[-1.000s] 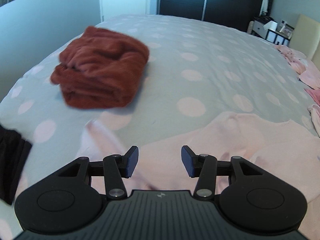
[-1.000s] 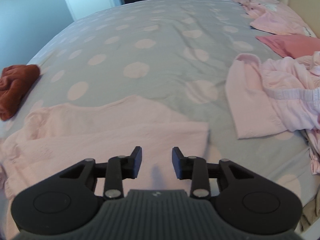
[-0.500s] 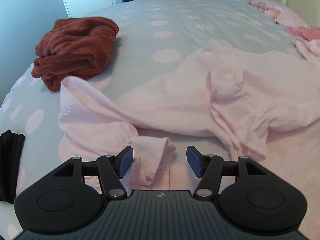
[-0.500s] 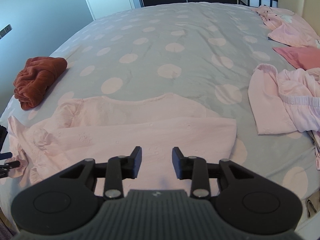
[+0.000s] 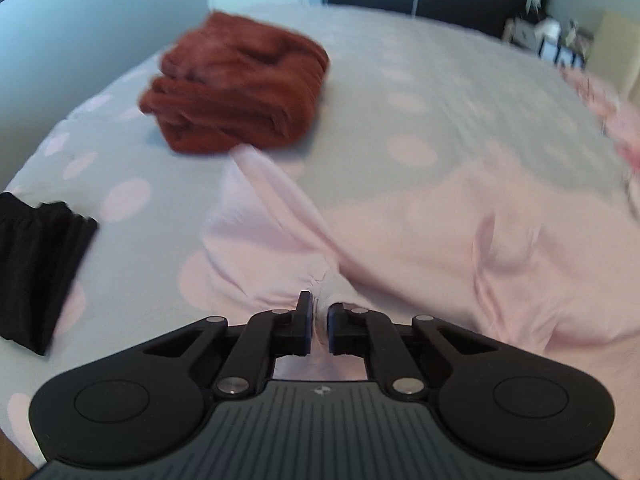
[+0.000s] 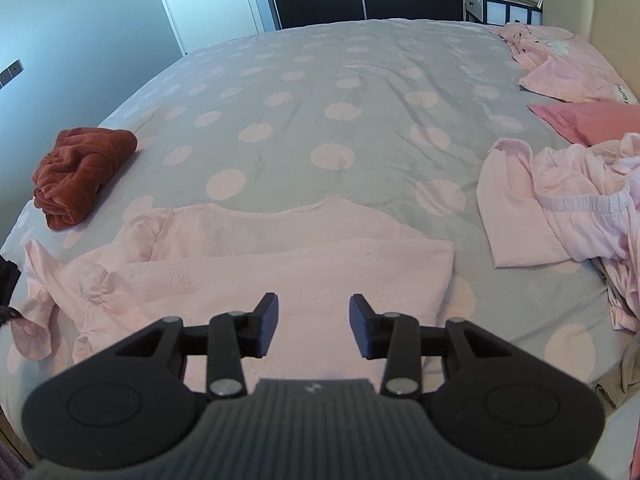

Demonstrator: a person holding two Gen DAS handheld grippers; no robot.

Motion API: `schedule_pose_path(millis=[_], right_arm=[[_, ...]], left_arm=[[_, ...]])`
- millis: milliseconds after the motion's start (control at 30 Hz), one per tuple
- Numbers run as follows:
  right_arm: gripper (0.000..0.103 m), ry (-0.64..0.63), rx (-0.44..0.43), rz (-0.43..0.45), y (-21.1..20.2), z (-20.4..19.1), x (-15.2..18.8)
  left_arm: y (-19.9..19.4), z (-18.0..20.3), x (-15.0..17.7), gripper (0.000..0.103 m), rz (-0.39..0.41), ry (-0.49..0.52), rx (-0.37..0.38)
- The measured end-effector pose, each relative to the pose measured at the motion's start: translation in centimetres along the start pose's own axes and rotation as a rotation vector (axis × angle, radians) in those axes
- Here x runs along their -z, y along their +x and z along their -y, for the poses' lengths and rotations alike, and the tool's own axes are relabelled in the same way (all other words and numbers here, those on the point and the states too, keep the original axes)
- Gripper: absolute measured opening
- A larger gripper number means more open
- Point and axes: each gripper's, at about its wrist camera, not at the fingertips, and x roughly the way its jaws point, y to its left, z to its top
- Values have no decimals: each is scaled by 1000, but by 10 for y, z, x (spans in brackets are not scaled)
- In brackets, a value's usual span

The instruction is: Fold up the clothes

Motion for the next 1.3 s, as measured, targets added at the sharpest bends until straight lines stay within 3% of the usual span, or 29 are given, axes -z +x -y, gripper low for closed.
schedule_pose_path(millis=[167,333,467,533,633,700,833,1300], right_arm=[[44,-6,-21,-4,2,-5,-4],[47,-9,-51,-1,1,-11,-9],[47,-9,-67,7,-2,-14,-12],[47,-6,-74,15,-5,-14,-13],[48,-1,-78,27,-8,-13,-15],[49,5,-79,29,-10,-11,-15],[49,21,-80,12,-8,-5,-12],[49,-57,-9,-55,16,-28,-7]], left_arm=[[-59,-22,-48,5,119,-88,44],[-106,-30,-99,4,224,-171,145],[-140,-15,-131,4,390,-50,169],[-149,-10,-139,4,426,-10,184],[-157,1,-149,4,420,40,153],[-153,6,-146,4,375,70,113],[-135,-12,-126,4,303,68,58],[-27,-177,-31,6,-12,-214,-62]])
